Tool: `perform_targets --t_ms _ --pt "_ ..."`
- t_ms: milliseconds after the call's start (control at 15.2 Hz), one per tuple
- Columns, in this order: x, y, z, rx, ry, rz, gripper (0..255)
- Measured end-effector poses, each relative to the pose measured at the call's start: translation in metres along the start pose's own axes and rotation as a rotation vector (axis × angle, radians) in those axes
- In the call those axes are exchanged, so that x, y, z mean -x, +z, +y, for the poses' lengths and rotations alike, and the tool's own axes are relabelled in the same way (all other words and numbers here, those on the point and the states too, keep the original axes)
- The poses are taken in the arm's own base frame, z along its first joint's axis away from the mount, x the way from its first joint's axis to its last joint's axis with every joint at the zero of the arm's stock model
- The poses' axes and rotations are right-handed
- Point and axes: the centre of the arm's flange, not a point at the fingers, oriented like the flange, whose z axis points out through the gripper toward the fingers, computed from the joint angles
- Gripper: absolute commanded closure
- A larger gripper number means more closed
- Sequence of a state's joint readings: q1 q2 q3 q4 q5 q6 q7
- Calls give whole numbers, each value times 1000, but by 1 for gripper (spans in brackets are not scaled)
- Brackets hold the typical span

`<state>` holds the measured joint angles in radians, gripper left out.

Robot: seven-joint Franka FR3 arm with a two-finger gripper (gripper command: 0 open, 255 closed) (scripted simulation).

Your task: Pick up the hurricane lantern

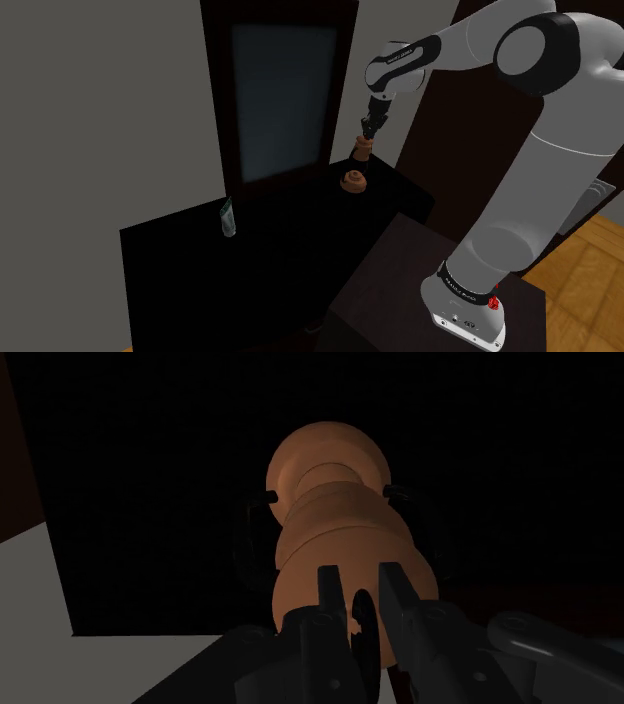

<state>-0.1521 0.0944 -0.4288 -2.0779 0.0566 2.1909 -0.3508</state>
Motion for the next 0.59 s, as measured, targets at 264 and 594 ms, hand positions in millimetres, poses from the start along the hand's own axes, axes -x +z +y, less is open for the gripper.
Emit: perform_targets --t_ms 264,594 --pt "0 0 0 0 0 1 255" --pt "-1 -6 0 0 0 -1 255"
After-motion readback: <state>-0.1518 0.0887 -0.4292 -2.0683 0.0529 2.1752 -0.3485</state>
